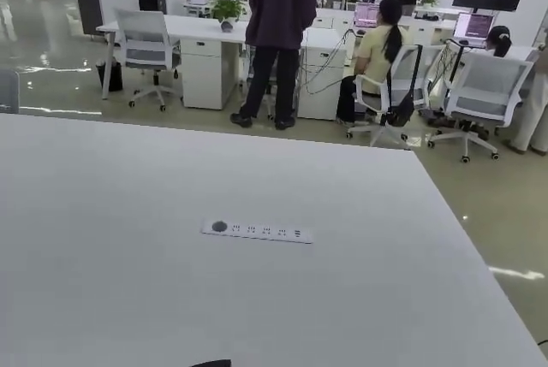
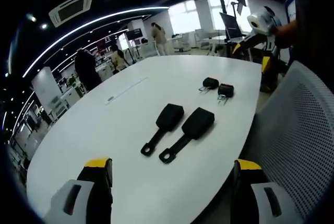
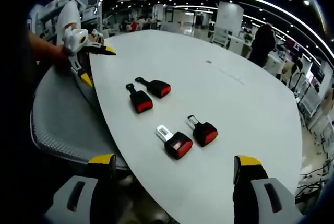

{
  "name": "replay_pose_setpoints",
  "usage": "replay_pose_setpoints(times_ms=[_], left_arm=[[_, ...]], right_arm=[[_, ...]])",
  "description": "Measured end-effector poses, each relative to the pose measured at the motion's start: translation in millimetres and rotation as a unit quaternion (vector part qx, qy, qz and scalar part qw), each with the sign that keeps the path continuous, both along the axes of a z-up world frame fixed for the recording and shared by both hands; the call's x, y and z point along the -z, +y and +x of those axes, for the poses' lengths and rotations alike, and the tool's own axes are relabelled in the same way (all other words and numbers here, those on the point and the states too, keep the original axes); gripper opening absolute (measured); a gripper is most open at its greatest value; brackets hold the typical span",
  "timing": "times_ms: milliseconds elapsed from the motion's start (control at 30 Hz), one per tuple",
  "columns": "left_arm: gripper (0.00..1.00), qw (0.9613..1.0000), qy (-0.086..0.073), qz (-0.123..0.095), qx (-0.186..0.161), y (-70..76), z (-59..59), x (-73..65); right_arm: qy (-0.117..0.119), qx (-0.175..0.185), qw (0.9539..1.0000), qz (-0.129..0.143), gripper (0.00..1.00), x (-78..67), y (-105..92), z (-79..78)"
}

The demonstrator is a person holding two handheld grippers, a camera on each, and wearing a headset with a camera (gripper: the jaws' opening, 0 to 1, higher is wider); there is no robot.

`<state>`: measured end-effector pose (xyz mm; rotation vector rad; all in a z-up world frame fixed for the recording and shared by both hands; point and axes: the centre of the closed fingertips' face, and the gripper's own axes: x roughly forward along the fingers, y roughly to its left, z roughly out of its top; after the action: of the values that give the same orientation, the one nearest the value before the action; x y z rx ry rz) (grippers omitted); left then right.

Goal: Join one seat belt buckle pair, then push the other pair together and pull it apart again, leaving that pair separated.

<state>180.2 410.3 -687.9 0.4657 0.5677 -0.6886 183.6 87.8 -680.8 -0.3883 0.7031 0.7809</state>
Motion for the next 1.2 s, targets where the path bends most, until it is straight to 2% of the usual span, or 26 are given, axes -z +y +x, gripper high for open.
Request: replay_pose_setpoints(times_ms=[200,300,467,533,733,800,867,933,1000,1100,1200], left_arm=[[0.99,1.0,-0.005,-0.003,-0.006,-0.6,0.3,-3.9],[1.0,1.0,-0.002,-0.001,-0.009,-1.6,0.2,-4.1],[0.99,1.0,-0.002,-0.001,-0.006,-2.5,-1.6,-3.0],[0.99,0.9999,-0.001,0.001,-0.011,1.9,-0.7,0.4],[0.99,0.9998,0.0,-0.005,-0.019,4.4,1.9,0.0],[1.0,0.9999,-0.003,0.004,-0.016,2.4,0.1,-1.4],[1.0,0.9999,-0.001,0.005,-0.015,1.9,-0.3,-1.0],[0.99,0.9999,0.001,0.008,-0.015,3.4,-0.4,0.9],[0.99,0.9999,0.0,0.01,-0.014,6.1,1.1,2.8],[0.93,0.9997,-0.006,0.02,-0.012,8.8,2.2,1.4],[0.93,0.9997,-0.006,0.009,-0.022,8.2,3.5,-2.8]], right_arm=[[0.004,-0.002,1.0,-0.008,0.91,3.8,-0.2,-2.8],[-0.003,-0.001,1.0,-0.005,0.91,-1.4,3.7,-5.8],[-0.009,0.0,0.9999,-0.008,0.89,0.5,-0.1,-3.6],[-0.003,0.005,1.0,-0.004,0.88,0.8,-1.3,-5.2],[-0.004,0.018,0.9998,0.001,0.87,0.8,-7.3,-6.4],[-0.001,0.02,0.9998,0.0,0.86,2.4,-9.1,-7.6],[0.003,0.02,0.9998,0.0,0.85,4.3,-10.7,-8.1],[0.012,0.008,0.9999,0.001,0.79,5.9,-8.3,-12.2],[0.009,0.008,0.9999,-0.001,0.79,6.9,-8.1,-11.2],[0.012,0.005,0.9999,0.001,0.77,8.7,-6.9,-9.9],[0.018,0.001,0.9998,0.005,0.74,8.8,-4.9,-10.7]])
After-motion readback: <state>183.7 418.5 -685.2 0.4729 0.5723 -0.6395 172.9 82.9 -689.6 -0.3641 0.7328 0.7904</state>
